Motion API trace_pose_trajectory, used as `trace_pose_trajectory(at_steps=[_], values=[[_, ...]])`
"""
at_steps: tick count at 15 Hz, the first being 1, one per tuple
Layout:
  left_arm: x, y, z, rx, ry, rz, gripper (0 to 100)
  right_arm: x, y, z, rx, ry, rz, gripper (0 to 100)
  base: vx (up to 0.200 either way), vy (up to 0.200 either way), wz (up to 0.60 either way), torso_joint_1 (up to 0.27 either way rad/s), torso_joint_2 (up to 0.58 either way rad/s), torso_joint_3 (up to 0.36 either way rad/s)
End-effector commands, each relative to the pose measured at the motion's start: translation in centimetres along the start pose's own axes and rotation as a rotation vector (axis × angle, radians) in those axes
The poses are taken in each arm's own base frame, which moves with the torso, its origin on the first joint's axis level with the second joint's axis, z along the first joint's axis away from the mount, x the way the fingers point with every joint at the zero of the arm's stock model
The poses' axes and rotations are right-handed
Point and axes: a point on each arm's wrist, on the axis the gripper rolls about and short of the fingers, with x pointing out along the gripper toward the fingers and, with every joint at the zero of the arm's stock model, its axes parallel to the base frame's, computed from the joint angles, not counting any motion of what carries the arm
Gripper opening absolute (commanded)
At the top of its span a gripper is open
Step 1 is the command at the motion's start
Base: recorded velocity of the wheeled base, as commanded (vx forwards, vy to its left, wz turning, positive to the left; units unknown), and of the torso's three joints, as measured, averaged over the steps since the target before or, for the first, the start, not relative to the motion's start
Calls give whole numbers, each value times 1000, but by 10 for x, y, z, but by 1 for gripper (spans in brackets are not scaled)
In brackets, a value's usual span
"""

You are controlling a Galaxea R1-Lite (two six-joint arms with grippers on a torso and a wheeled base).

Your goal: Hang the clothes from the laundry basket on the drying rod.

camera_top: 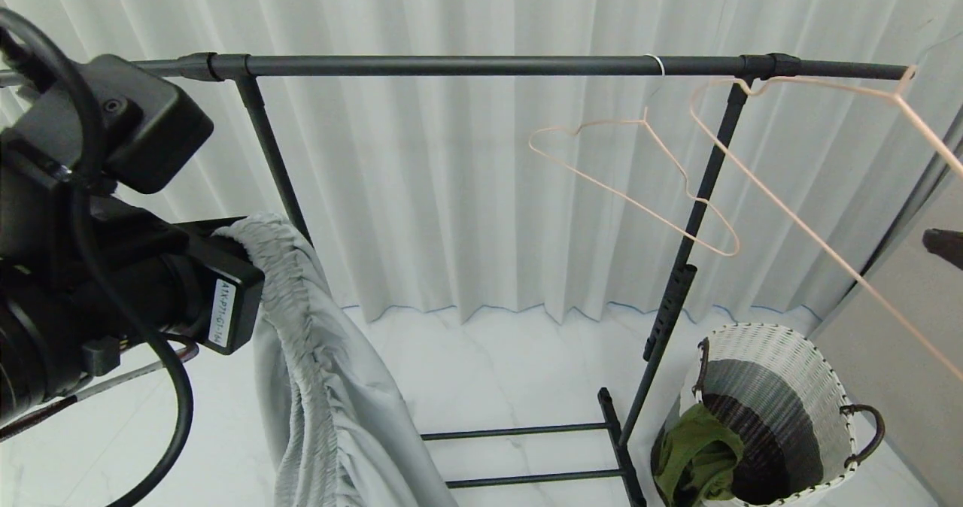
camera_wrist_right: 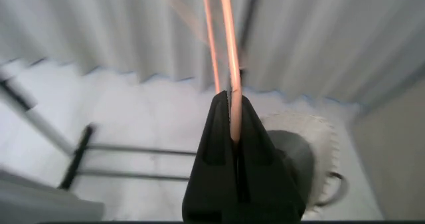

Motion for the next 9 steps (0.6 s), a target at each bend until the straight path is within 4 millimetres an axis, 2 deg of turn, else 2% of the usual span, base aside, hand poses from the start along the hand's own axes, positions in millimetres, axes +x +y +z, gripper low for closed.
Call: trace_pose_trajectory(at_steps=[1, 9], values=[[2, -1, -2, 4, 11, 4, 0, -9, 14, -8, -18, 14, 197, 0, 0, 0, 0, 0, 0, 0], [17, 23, -9, 13, 90, 146, 0, -19, 54, -40, -64, 165, 651, 0, 0, 0, 0, 0, 0, 0]])
